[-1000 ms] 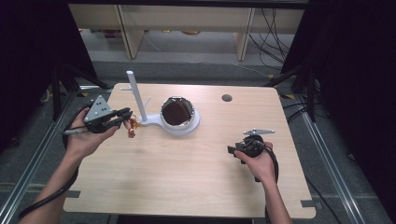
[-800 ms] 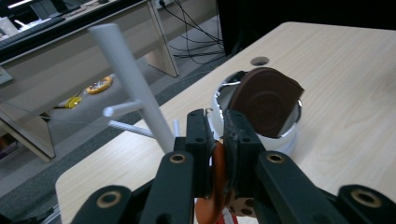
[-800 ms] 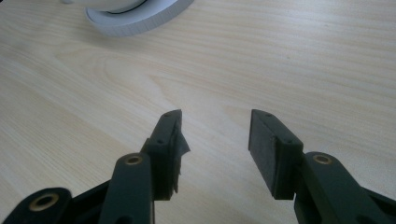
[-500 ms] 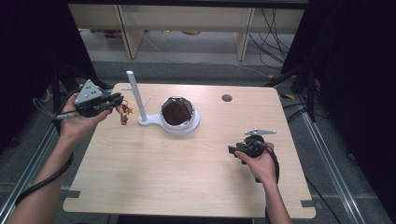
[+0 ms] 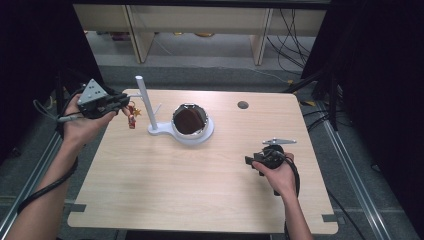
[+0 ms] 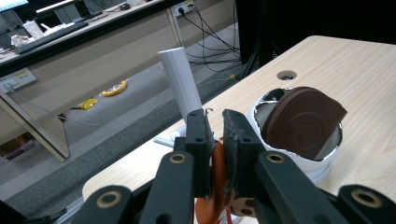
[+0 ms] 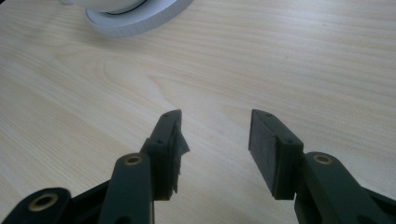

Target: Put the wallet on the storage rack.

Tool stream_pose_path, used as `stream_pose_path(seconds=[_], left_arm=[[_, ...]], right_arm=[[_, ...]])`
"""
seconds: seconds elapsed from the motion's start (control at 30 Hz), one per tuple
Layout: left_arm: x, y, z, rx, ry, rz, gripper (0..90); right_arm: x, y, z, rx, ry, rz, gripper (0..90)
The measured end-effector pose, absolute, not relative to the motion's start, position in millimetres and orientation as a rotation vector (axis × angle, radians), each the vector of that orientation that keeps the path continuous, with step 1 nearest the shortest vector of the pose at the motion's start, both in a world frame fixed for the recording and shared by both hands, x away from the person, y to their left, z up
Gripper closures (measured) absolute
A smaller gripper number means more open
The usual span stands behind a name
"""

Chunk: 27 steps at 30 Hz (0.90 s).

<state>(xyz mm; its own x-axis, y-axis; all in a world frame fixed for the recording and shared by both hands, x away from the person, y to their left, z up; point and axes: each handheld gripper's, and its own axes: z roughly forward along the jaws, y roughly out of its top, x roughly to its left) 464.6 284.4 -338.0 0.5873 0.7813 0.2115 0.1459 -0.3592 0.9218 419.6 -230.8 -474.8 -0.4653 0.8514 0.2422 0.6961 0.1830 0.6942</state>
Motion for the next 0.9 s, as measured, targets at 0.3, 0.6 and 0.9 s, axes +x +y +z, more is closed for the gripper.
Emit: stream_pose_path(seconds=[0.3,0.6,0.9], left_arm=[[474.8,288.9,-333.3,1.836,0.771,0.828,80.6],[483.9,293.6,-333.9,1.831,0.791,0.832,80.6],[492.1,293.2,-331.1,1.837,0.801,0.832,80.6]], right_arm=[[419.7,-231.4,-475.1,1.507,2.250,1.164,55.1],[419.7,-231.3,-475.2,1.501,2.258,1.148,55.1],[419.6,-231.0,-475.1,1.503,2.258,1.143,55.1]])
